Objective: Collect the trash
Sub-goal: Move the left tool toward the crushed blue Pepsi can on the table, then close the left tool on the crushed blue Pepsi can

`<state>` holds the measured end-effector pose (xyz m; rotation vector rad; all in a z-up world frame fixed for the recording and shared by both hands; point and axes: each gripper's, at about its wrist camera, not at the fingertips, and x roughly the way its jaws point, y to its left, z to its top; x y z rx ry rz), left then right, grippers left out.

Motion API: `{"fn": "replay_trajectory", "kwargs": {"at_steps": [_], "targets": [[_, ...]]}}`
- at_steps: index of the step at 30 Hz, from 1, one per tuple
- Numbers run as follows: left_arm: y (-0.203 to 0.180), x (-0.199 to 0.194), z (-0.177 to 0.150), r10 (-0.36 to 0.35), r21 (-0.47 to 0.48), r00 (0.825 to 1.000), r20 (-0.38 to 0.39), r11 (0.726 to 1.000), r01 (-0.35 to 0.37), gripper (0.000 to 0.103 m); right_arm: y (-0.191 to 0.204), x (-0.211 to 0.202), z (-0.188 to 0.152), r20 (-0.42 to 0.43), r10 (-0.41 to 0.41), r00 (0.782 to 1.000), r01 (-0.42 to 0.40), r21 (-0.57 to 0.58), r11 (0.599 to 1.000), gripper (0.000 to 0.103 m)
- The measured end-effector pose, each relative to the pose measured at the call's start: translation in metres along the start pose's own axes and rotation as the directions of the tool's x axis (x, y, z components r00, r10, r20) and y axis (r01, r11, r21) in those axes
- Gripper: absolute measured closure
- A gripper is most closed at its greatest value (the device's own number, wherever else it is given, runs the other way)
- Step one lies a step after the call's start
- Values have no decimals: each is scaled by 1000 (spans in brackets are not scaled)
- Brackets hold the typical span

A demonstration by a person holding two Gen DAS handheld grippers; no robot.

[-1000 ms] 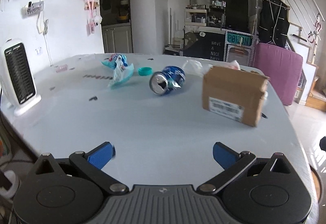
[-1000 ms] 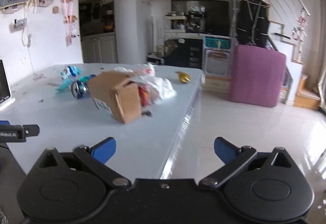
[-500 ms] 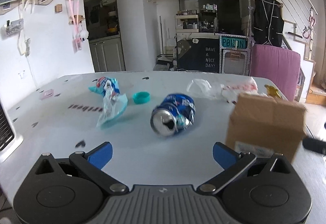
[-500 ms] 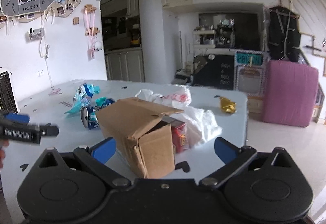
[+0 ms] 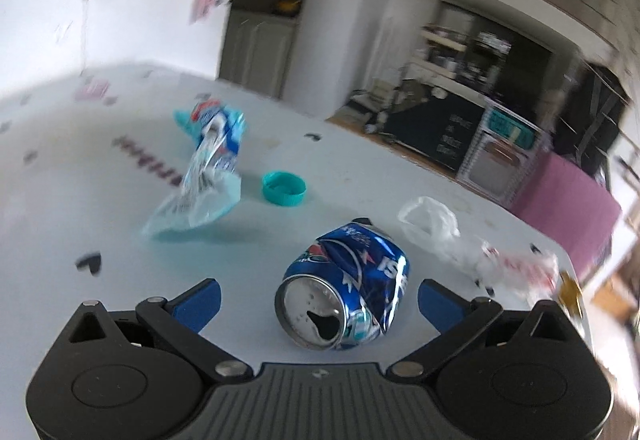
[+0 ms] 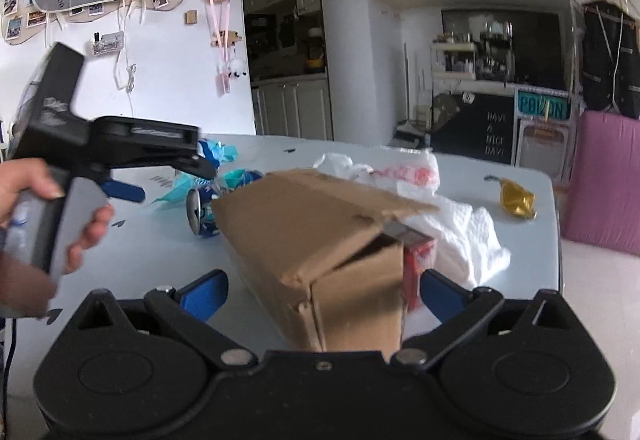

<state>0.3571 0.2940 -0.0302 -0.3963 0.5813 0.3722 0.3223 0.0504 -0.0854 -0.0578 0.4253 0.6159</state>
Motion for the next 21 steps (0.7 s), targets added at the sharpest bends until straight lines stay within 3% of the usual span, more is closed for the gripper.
{"fn": "replay_trajectory", "kwargs": {"at_steps": [4, 14, 17, 21], "targets": [[2, 17, 2, 35, -110, 999, -33, 993, -38, 0, 5, -1, 1, 7, 8, 1000, -7, -18, 1000, 11], [1, 36, 0, 102, -270, 992, -80, 955, -120, 3, 20, -14, -8, -8, 79, 997, -79, -13, 997, 22], [1, 40, -4, 154, -293, 982, -109, 939, -180, 3, 27, -15, -9, -11, 91, 996, -92, -13, 996, 25], [0, 40, -4, 169, -282, 981, -99, 940, -190, 3, 30, -10, -8, -19, 67, 998, -67, -3, 998, 27]]}}
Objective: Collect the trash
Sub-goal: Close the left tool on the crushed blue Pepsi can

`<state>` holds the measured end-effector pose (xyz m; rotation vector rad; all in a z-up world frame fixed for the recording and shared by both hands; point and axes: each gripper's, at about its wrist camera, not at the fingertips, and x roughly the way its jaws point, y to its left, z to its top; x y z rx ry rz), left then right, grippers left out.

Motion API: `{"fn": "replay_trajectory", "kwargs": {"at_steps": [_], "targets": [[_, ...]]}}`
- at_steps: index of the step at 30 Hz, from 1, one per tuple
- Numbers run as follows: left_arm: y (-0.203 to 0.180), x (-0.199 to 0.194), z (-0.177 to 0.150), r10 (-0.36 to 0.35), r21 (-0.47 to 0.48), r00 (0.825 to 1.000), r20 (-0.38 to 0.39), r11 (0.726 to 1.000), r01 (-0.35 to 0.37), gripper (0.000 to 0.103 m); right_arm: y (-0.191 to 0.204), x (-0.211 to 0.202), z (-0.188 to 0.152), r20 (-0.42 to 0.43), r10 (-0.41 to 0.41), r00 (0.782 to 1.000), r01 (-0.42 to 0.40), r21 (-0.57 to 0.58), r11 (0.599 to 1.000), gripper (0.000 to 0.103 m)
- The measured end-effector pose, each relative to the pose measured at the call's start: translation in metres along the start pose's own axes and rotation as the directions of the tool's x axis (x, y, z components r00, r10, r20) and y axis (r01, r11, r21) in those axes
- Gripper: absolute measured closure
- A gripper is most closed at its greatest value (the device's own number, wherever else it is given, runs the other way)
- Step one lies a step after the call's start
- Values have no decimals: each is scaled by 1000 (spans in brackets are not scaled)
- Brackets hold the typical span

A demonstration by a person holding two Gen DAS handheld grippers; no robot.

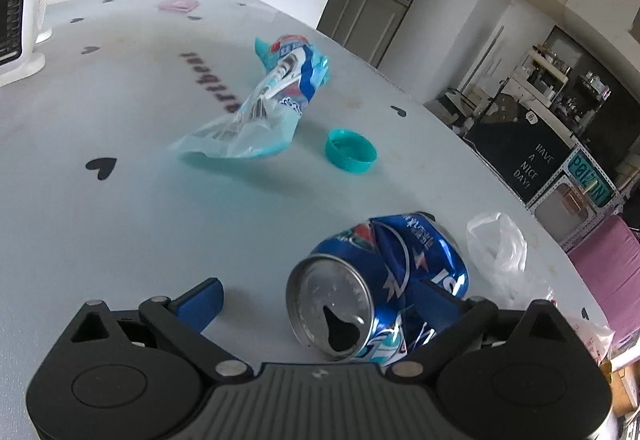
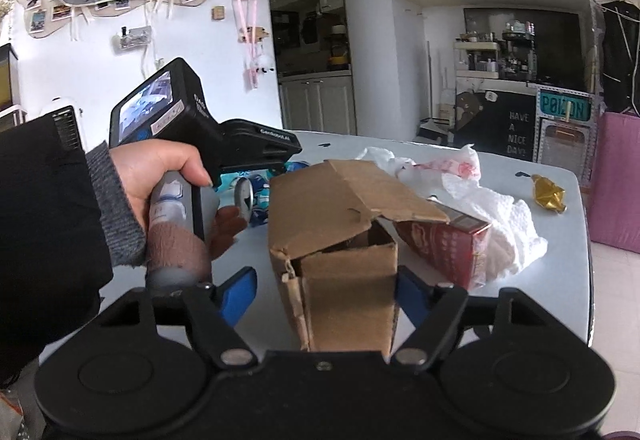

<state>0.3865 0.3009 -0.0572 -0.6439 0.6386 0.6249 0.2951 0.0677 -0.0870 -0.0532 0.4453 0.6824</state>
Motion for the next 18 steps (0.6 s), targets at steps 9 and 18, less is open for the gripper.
{"fn": "replay_trajectory", "kwargs": {"at_steps": [9, 18], "targets": [[4, 2, 10, -27, 2, 999, -38, 1000, 27, 47, -10, 13, 6, -27, -29, 999, 29, 11, 1000, 36], [7, -8, 0, -96, 91, 995, -35, 991, 98, 49, -8, 8, 7, -61, -12, 998, 17, 67, 998, 39]]}}
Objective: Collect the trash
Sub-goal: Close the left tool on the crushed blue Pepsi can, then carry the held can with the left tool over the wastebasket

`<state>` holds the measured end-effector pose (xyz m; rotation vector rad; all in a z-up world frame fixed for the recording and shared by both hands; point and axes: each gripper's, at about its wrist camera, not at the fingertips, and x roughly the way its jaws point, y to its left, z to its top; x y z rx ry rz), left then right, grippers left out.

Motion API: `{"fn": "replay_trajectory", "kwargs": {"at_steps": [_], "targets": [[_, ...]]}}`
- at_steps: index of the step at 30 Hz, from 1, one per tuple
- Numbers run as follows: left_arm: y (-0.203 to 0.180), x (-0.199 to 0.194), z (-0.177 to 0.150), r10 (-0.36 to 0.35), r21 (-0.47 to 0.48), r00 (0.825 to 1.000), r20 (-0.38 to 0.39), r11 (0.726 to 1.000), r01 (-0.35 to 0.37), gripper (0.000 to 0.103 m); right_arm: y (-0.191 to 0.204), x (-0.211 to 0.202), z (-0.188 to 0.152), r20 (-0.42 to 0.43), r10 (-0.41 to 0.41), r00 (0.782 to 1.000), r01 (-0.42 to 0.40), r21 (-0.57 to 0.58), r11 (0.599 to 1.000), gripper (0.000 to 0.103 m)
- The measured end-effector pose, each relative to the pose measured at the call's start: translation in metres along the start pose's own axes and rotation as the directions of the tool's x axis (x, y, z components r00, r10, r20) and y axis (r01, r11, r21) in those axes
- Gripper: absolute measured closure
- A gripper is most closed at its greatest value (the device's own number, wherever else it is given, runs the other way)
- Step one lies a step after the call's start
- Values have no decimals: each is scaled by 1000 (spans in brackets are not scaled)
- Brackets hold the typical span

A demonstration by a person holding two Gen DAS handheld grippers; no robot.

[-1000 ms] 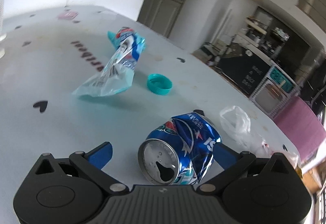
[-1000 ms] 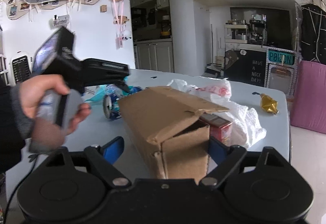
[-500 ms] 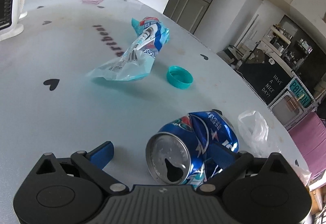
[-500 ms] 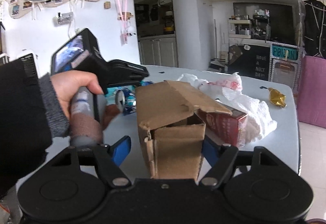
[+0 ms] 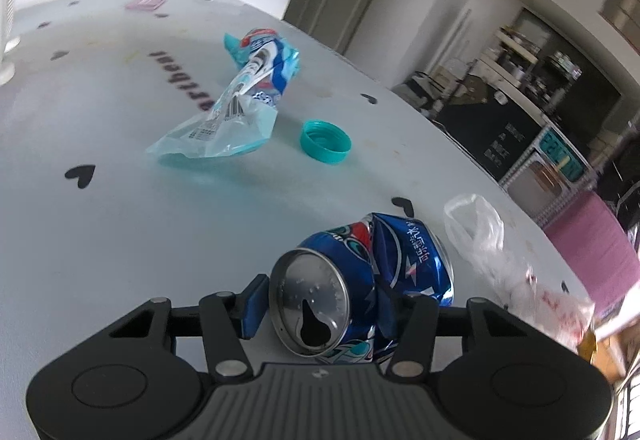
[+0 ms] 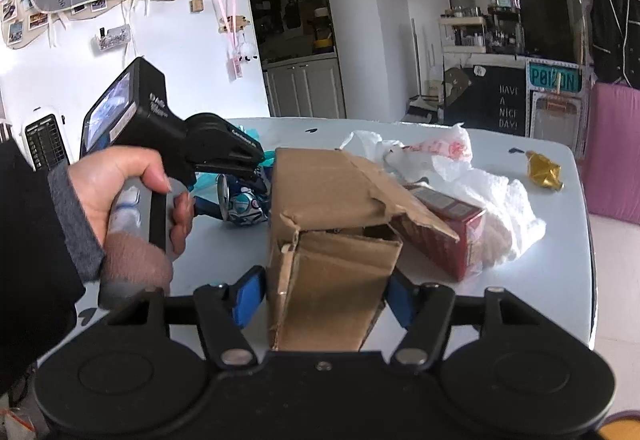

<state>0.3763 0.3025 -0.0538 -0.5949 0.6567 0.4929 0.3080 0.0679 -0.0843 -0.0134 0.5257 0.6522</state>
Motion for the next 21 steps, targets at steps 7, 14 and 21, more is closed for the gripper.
{"fn": "replay_trajectory", "kwargs": {"at_steps": [7, 14, 21], "targets": [[10, -32, -20, -1, 161, 998, 65, 987, -10, 49, -1, -15, 2, -22, -17, 1000, 17, 13, 1000, 40], [30, -85, -47, -22, 254, 990, 139, 967, -15, 49, 3, -40, 6, -27, -45, 999, 45, 12, 999, 40], [38, -133, -61, -42, 273, 983, 180, 962, -9, 49, 14, -65, 5, -21, -66, 998, 66, -1, 998, 42]]}}
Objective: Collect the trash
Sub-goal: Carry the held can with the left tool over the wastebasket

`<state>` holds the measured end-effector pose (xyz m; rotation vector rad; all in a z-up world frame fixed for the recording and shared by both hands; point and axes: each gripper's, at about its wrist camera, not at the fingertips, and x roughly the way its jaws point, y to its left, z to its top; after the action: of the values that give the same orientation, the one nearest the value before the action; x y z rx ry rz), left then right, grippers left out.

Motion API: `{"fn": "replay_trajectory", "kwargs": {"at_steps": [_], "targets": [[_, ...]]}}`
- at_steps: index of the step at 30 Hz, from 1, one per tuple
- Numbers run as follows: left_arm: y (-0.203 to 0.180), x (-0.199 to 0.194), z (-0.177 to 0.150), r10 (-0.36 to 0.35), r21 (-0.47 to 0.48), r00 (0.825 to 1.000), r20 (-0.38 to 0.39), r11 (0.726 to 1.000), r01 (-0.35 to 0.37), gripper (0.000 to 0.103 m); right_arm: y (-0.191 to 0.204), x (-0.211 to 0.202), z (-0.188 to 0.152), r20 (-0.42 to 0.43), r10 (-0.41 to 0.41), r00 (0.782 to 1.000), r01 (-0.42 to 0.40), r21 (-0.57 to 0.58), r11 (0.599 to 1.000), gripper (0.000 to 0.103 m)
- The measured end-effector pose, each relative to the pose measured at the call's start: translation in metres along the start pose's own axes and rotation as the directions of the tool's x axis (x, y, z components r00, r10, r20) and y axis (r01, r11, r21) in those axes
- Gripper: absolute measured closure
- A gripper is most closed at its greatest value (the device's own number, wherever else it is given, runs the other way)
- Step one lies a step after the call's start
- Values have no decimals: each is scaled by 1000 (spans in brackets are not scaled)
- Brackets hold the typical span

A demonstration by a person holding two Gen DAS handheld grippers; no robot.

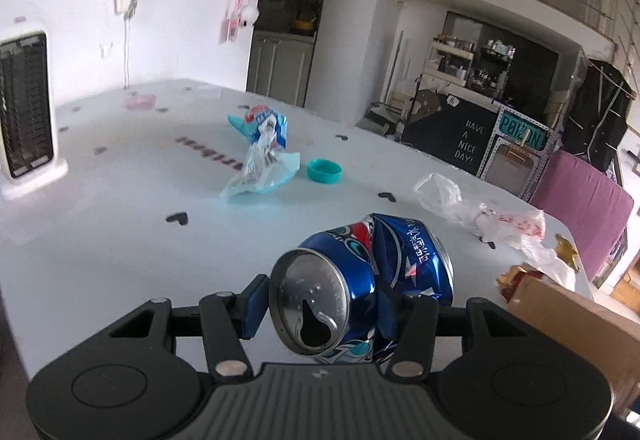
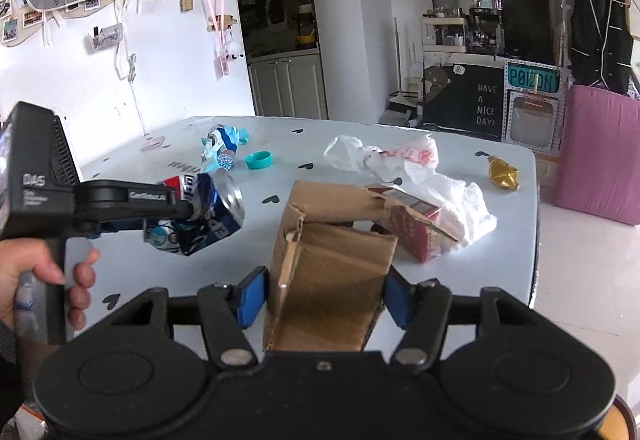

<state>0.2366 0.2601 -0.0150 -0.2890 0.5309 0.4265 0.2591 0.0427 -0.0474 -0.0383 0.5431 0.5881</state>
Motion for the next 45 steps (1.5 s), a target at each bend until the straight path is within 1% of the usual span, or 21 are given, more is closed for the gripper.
{"fn": "replay_trajectory", "kwargs": {"at_steps": [4, 7, 12, 15, 26, 30, 35, 40, 45], "targets": [[-6, -28, -5, -10, 47, 999, 33, 999, 8, 49, 2, -12, 0, 1, -4, 1000, 4, 18, 1000, 44], [-9, -45, -11, -21, 65, 999, 37, 998, 18, 49, 6, -21, 3, -1, -18, 1000, 18, 22, 1000, 46], [-12, -64, -19, -46, 45, 999, 24, 998, 45, 49, 12, -36, 5, -7, -21, 1000, 21, 32, 999, 47], [-15, -75, -26, -57, 52, 998, 24, 997, 55, 49, 13, -45, 4, -4, -17, 1000, 17, 40, 999, 48], [-22, -107, -41, -72, 57, 997, 25, 996, 71, 49, 13, -84, 3, 20, -39, 999, 39, 38, 999, 48], [-31, -118, -43, -88, 64, 996, 27, 994, 86, 49, 5, -102, -1, 24, -62, 998, 60, 52, 997, 48], [-48, -131, -49, -125, 77, 991, 37, 990, 122, 49, -12, -127, -8, 31, -97, 995, 95, 74, 993, 48], [-75, -140, -57, -174, 111, 984, 35, 979, 169, 49, -32, -150, -16, 39, -138, 990, 133, 100, 986, 48], [-110, -145, -68, -227, 150, 974, 18, 964, 222, 49, -57, -173, -28, 38, -183, 982, 177, 131, 975, 48]]}}
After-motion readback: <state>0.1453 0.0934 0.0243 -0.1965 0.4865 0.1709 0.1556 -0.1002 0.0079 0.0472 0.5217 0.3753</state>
